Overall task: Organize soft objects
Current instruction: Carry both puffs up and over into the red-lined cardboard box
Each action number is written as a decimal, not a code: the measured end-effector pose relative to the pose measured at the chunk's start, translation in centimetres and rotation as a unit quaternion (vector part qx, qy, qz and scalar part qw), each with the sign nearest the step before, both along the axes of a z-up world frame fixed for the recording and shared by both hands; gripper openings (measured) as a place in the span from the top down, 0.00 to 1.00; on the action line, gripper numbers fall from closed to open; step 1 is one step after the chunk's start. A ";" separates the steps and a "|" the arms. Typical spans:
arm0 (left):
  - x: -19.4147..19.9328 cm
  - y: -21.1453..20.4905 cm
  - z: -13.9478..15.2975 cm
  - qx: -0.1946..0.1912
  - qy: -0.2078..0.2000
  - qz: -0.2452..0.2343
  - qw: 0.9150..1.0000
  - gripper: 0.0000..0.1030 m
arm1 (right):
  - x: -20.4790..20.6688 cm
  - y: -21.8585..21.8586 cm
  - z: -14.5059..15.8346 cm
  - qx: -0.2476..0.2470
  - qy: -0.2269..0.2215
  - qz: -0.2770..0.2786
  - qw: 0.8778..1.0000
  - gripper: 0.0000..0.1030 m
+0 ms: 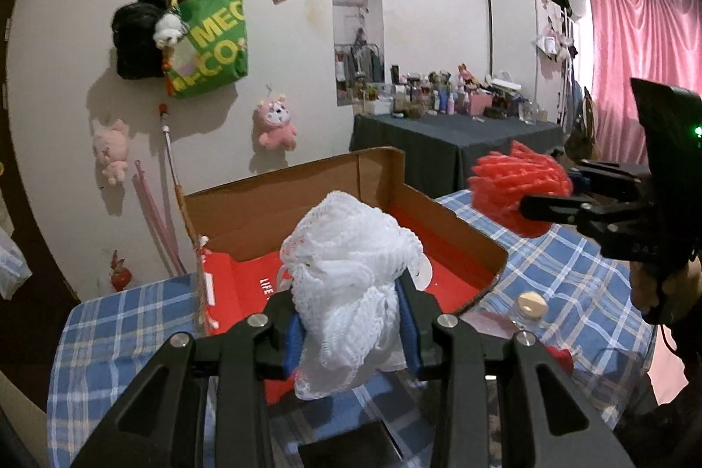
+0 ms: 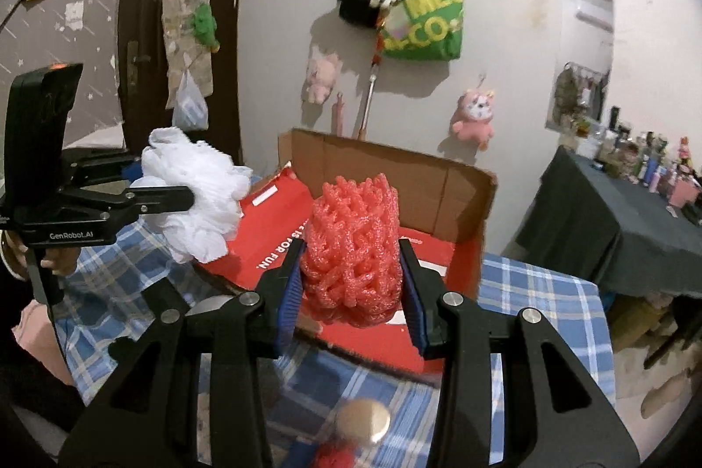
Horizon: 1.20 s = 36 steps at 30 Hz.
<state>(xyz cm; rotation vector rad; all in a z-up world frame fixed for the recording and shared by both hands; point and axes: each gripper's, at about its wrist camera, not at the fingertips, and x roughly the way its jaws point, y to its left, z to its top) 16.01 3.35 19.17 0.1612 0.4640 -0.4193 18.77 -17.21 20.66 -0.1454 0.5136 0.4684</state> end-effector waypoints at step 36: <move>25.3 -4.1 -10.4 0.054 0.163 0.031 0.985 0.57 | 28.4 4.6 -12.5 -0.064 0.270 -0.081 0.957 0.61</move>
